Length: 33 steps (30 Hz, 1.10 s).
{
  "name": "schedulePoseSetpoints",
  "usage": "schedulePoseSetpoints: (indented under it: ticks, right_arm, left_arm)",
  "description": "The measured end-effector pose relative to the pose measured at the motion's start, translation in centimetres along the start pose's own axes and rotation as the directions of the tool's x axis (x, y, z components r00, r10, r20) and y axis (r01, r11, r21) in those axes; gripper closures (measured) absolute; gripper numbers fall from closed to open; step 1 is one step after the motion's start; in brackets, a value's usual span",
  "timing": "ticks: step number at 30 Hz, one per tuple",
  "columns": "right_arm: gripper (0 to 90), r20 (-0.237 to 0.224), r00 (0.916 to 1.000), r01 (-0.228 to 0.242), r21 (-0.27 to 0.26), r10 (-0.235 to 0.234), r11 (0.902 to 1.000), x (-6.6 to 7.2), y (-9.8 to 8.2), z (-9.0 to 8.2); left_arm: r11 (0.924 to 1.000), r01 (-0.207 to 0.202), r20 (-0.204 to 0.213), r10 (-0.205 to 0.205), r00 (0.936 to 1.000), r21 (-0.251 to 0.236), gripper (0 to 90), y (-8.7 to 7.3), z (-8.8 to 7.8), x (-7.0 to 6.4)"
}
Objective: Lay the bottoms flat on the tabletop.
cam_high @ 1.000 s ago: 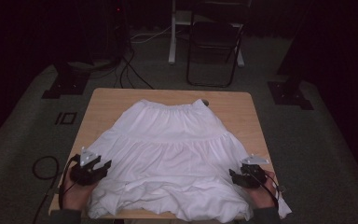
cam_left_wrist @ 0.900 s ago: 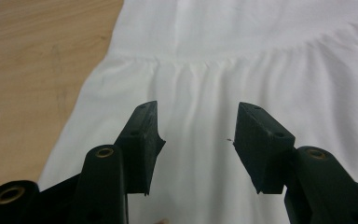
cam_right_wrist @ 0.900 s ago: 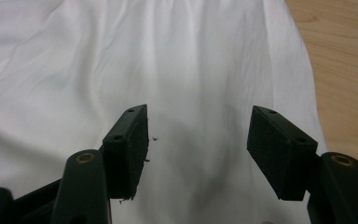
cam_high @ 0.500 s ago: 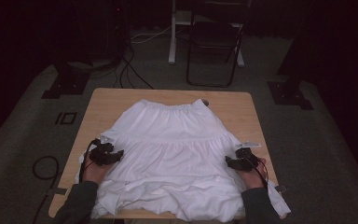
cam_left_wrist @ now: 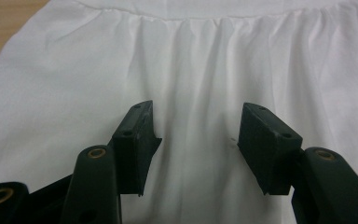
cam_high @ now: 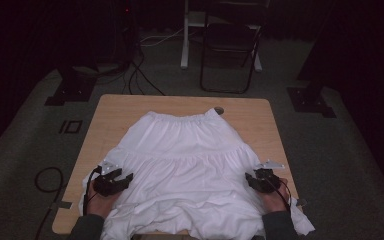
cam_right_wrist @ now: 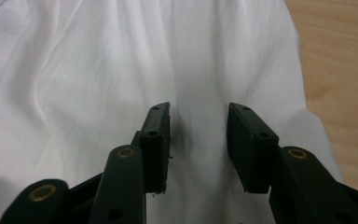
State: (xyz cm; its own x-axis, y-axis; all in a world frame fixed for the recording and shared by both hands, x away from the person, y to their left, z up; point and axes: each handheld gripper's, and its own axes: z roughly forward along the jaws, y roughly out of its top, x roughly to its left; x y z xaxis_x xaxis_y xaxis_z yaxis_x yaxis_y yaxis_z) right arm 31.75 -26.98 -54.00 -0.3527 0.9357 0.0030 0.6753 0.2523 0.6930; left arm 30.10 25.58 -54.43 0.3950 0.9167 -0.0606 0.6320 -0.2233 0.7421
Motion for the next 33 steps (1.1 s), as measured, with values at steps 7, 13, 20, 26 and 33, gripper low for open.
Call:
schedulePoseSetpoints:
  ticks: [7,13,20,26,33]
  right_arm:
    - [63.8,-0.002,1.0,-0.006,-0.015,0.006,0.9999,0.2,-3.0,-2.6]
    - [63.6,0.006,0.9998,-0.019,0.015,0.019,0.9997,0.4,-5.4,-5.2]
    - [57.1,-0.018,0.9993,-0.033,0.068,0.034,0.9971,0.5,-6.0,-6.4]
    - [44.4,-0.01,0.9996,-0.025,0.0,0.025,0.9997,0.6,-3.7,-6.5]
    - [41.1,0.002,0.9989,-0.047,-0.015,0.047,0.9988,0.1,0.2,-2.8]
  left_arm:
    - [0.9996,0.017,0.014,-0.017,0.9998,0.021,46.0,-2.0,-2.4,-1.0]
    - [0.9975,0.04,-0.003,-0.039,0.9992,0.059,46.1,-3.8,-4.7,-2.2]
    - [0.994,0.046,-0.027,-0.043,0.9987,0.099,45.3,-4.2,-6.3,-2.8]
    - [0.9998,-0.002,-0.034,0.001,0.9994,-0.019,42.2,-0.3,-6.9,-3.1]
    - [0.9995,0.031,-0.025,-0.031,0.9992,-0.002,42.2,2.3,-1.9,-2.2]
